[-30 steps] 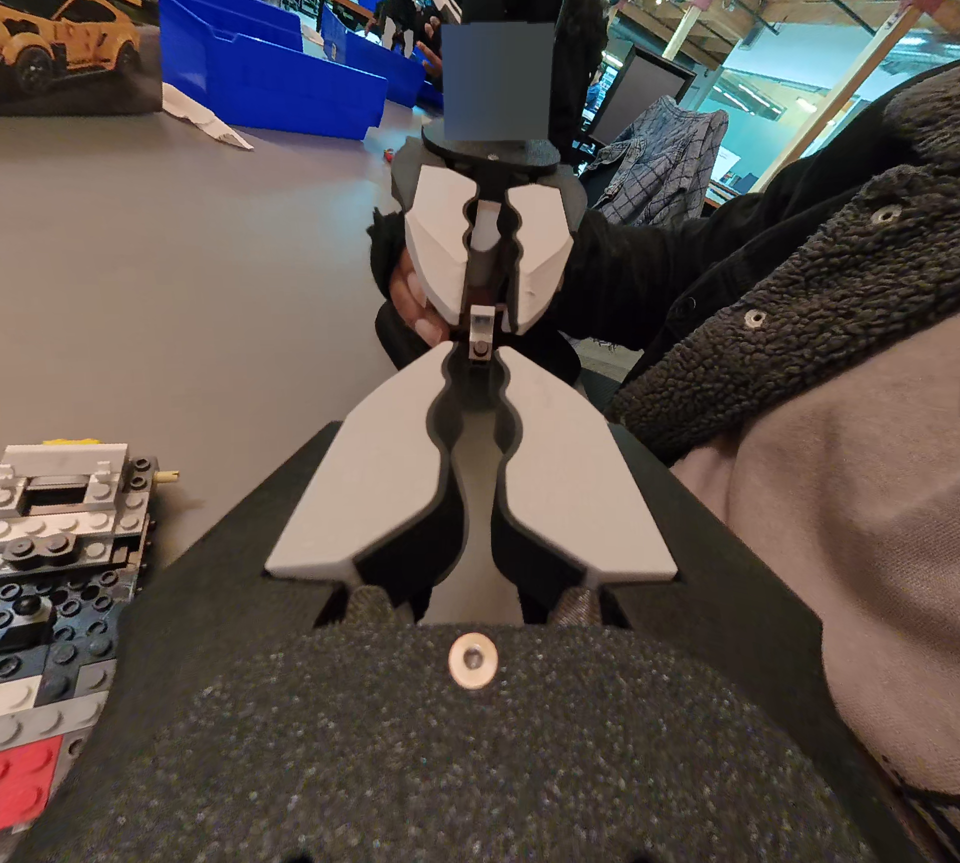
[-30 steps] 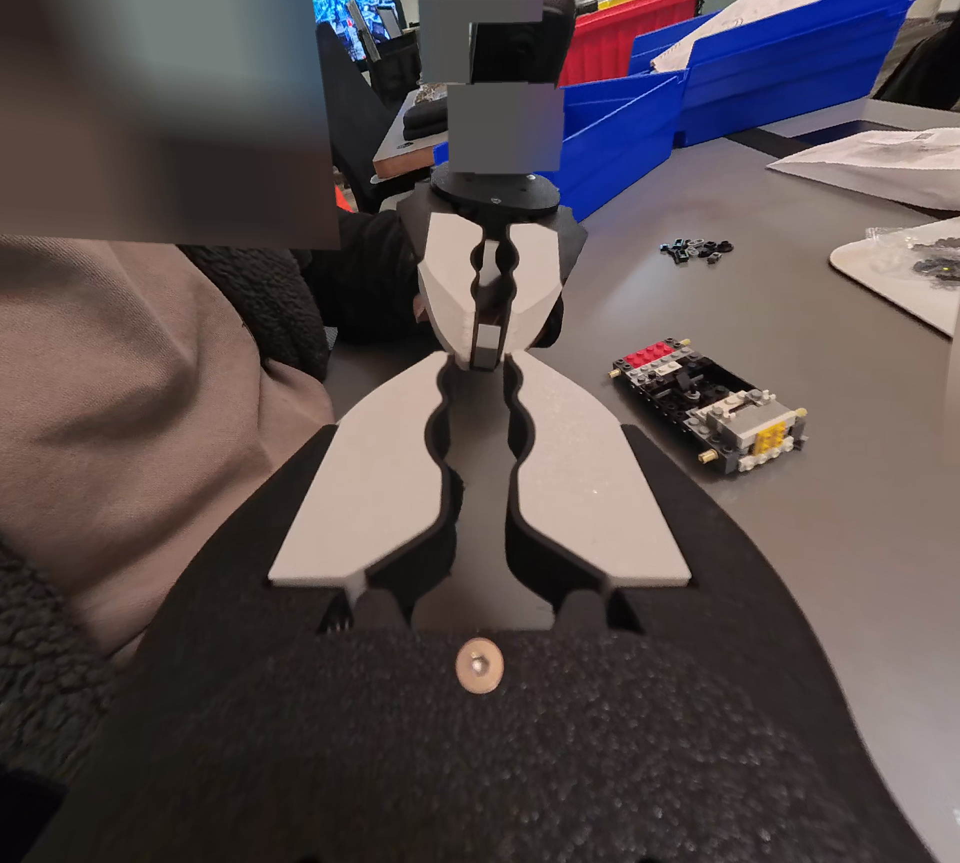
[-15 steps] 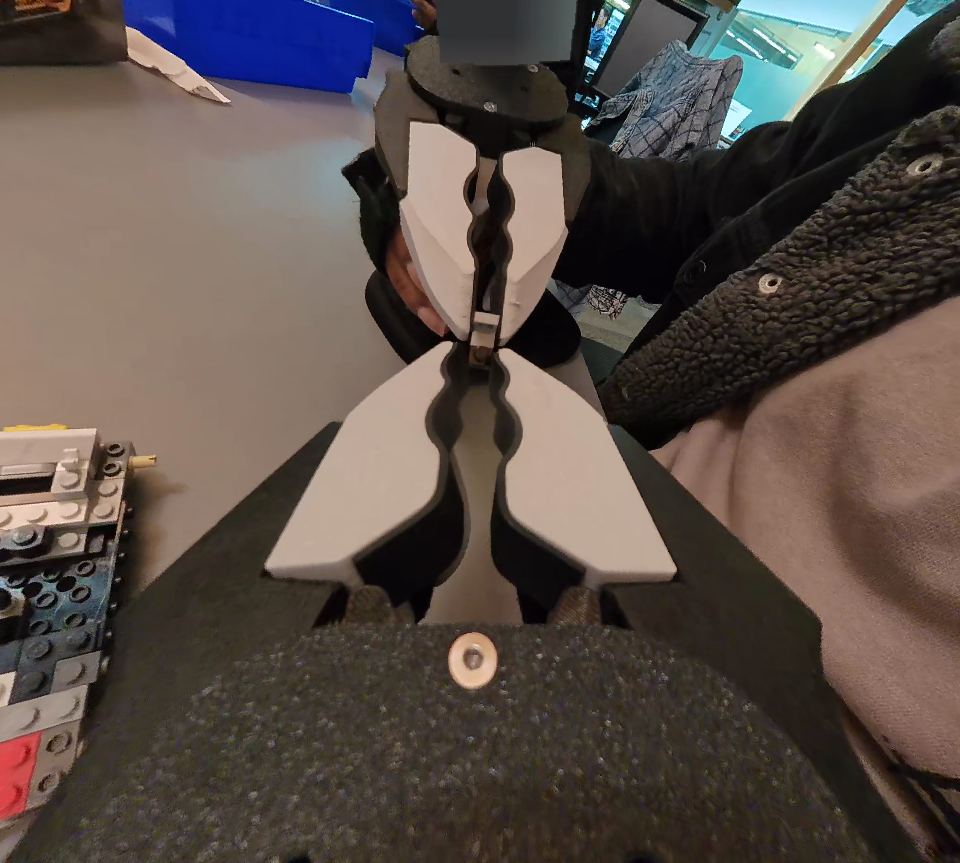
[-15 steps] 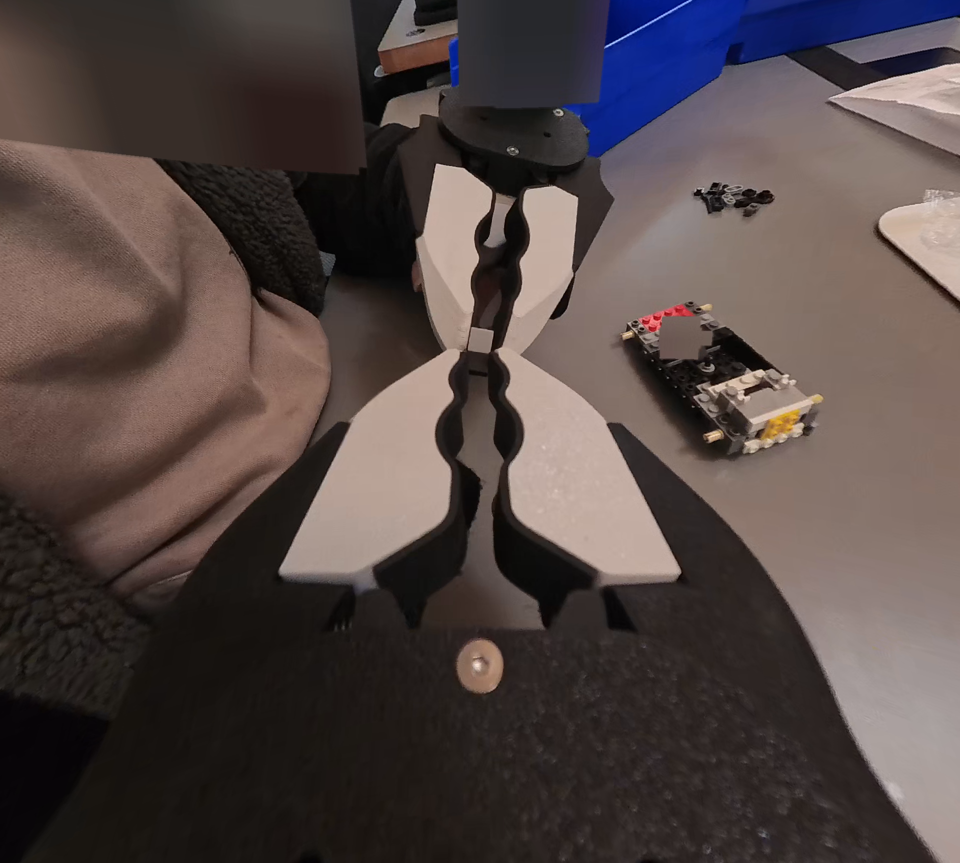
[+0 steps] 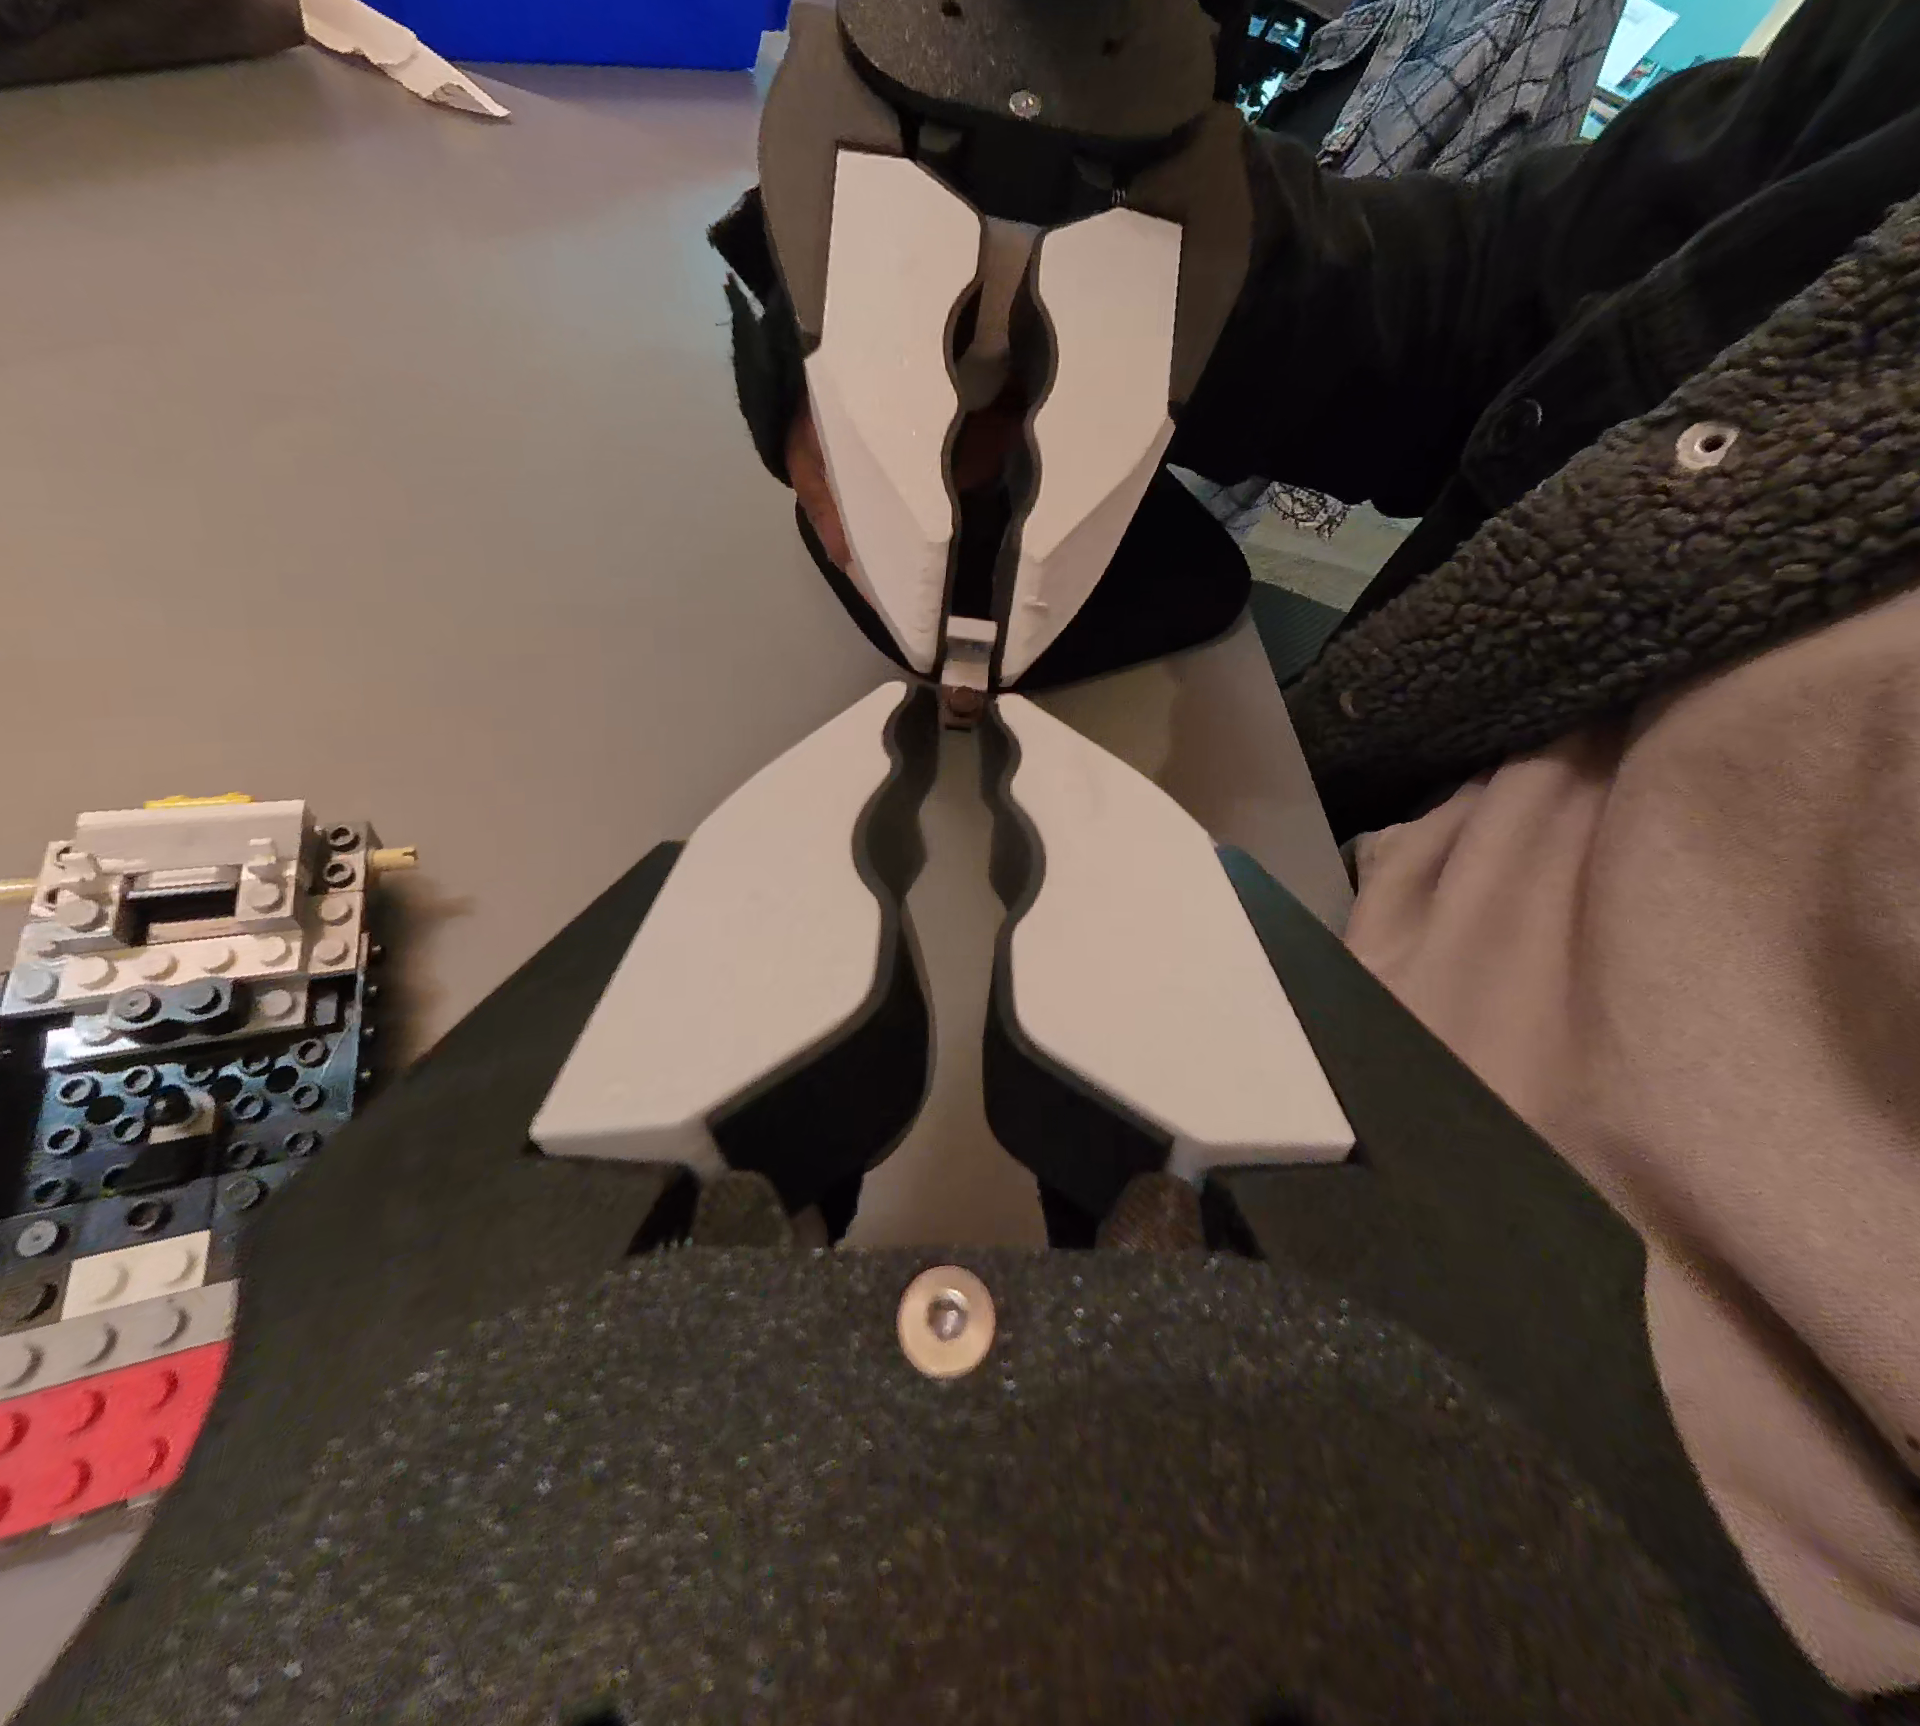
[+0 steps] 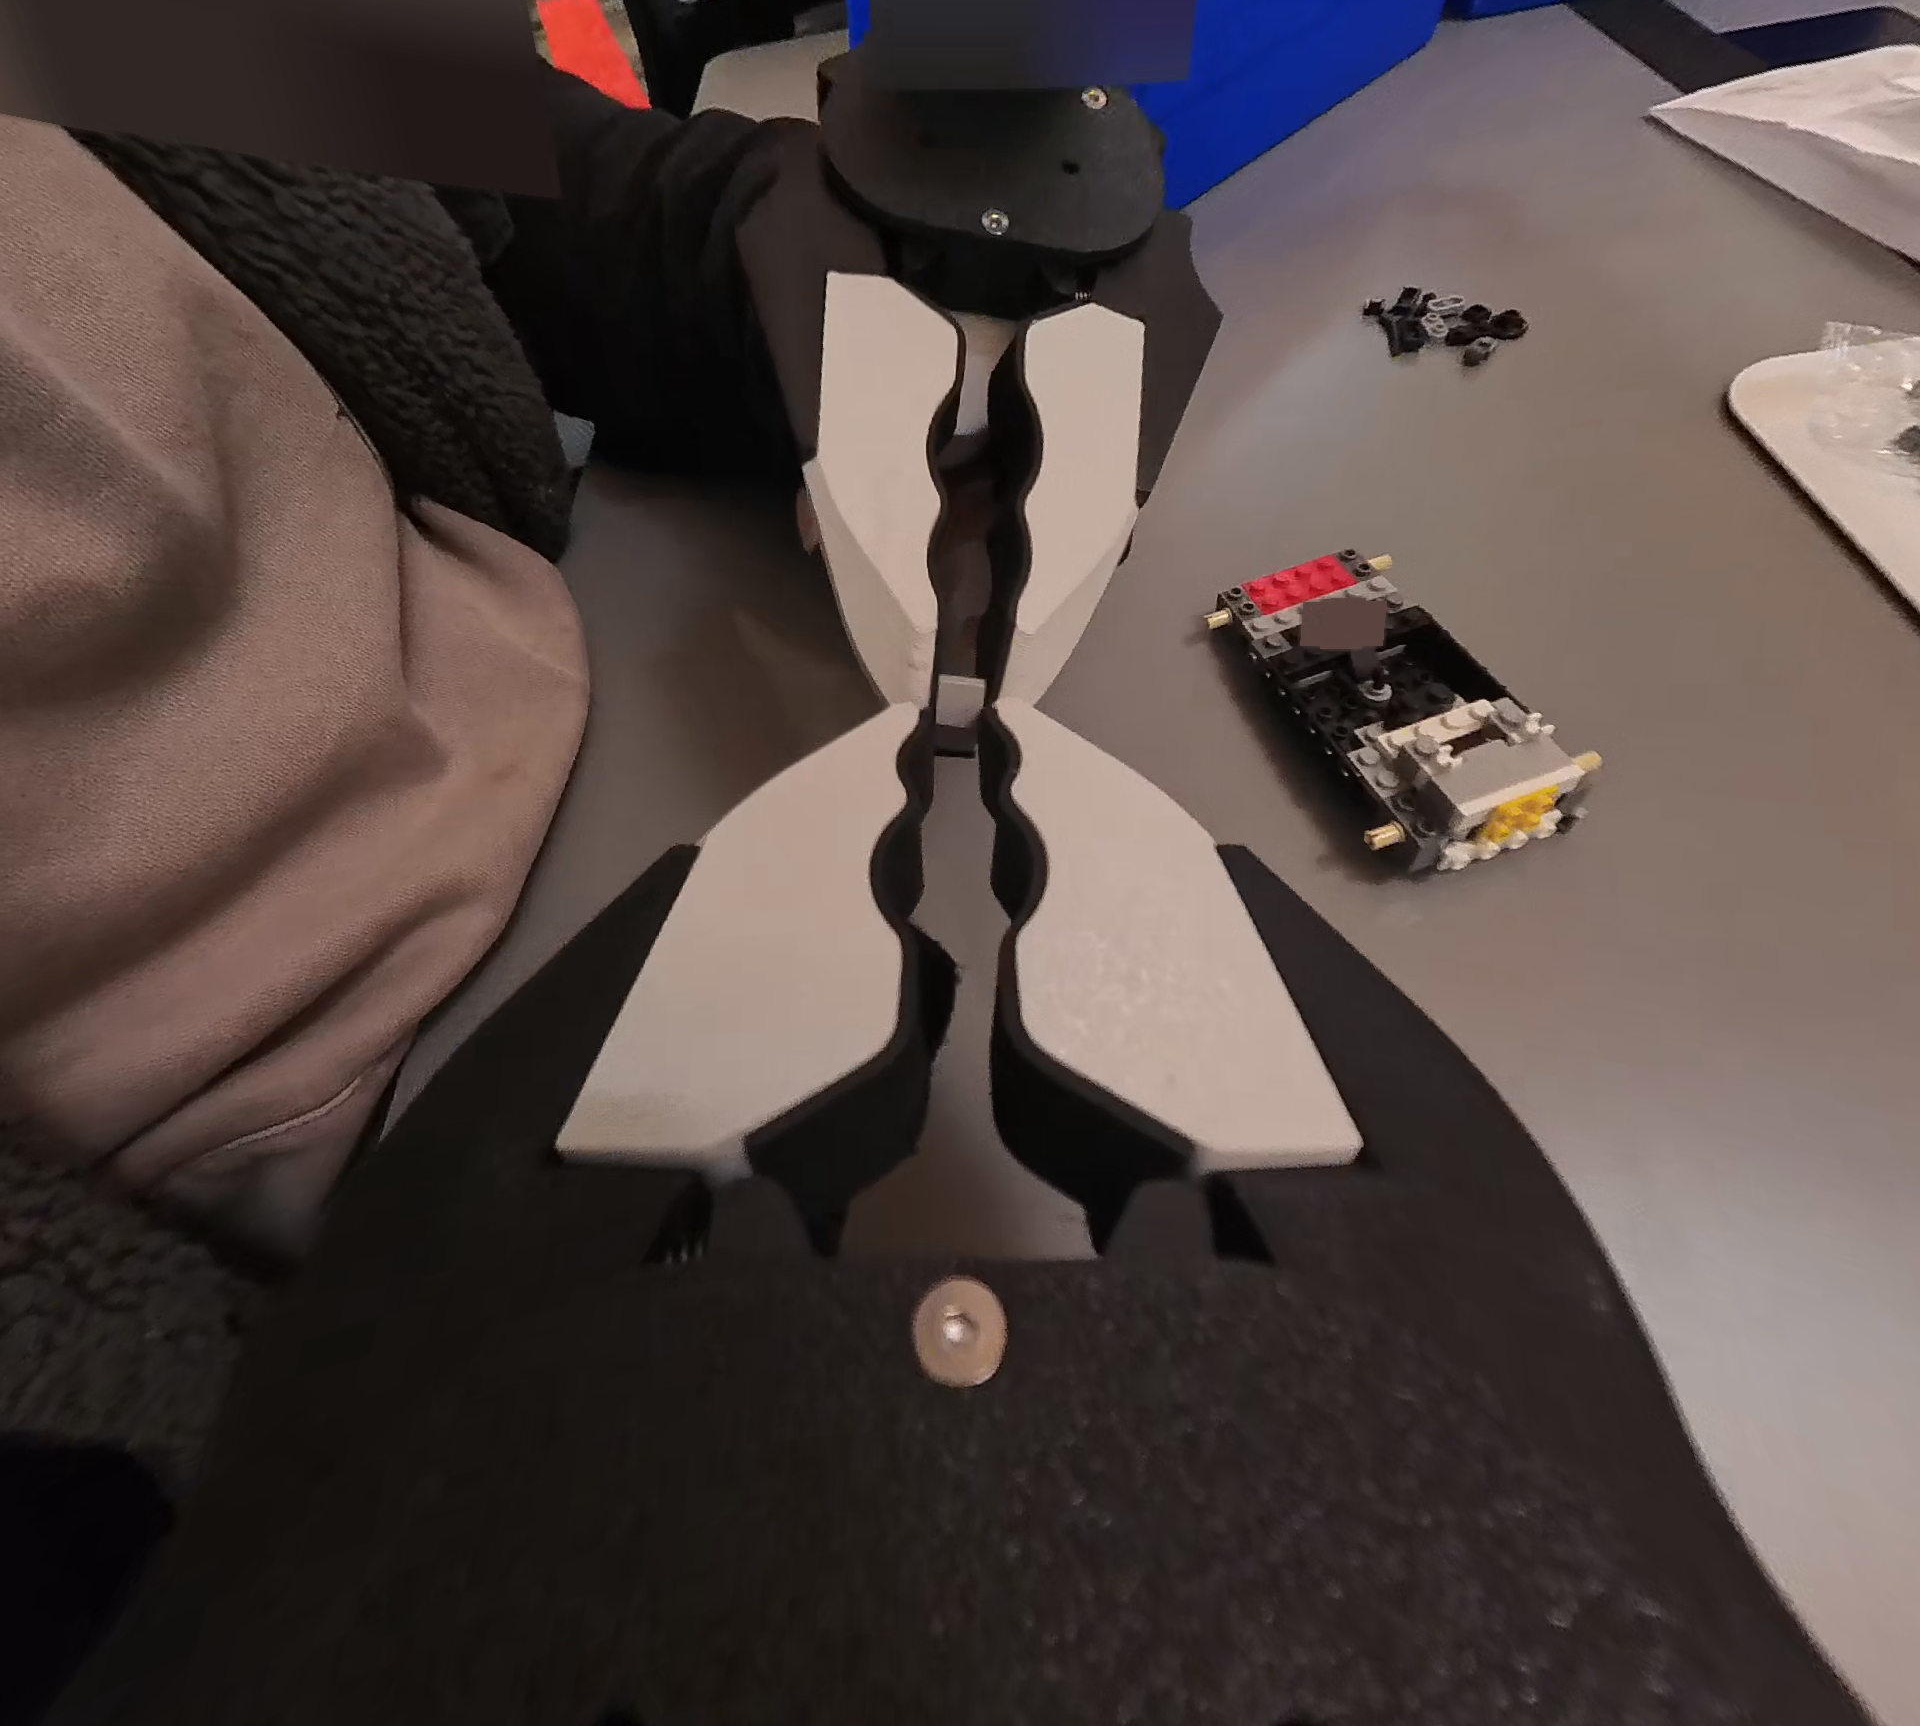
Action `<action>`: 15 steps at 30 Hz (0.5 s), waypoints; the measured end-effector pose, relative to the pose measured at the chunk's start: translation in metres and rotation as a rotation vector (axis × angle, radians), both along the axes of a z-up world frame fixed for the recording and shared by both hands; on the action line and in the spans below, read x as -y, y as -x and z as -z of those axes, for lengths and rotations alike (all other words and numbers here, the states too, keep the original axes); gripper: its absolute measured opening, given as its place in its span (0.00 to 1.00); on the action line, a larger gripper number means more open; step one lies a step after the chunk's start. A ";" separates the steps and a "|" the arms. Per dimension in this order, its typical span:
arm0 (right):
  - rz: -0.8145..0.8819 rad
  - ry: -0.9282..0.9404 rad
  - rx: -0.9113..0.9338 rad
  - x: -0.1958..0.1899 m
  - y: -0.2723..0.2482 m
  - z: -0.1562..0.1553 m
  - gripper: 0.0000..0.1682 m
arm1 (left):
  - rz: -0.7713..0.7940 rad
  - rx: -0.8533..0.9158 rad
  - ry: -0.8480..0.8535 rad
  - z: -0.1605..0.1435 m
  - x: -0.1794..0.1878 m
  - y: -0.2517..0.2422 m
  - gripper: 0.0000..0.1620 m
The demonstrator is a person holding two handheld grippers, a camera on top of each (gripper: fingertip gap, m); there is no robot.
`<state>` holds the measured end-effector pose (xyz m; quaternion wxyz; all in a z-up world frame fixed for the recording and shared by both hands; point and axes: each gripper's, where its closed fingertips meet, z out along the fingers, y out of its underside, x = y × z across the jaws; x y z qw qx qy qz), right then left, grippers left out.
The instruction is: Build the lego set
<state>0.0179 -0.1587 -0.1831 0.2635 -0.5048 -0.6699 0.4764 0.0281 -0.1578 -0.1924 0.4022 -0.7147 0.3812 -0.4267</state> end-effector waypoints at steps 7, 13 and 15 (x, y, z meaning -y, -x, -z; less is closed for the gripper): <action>0.244 0.206 -0.299 -0.042 -0.003 -0.034 0.04 | -0.250 -0.243 -0.096 0.008 -0.045 0.070 0.40; 0.293 0.208 -0.361 -0.050 -0.003 -0.033 0.04 | -0.286 -0.606 0.094 0.077 -0.052 0.135 0.52; 0.302 0.205 -0.359 -0.052 -0.002 -0.031 0.04 | -0.311 -0.664 0.114 0.090 -0.057 0.134 0.45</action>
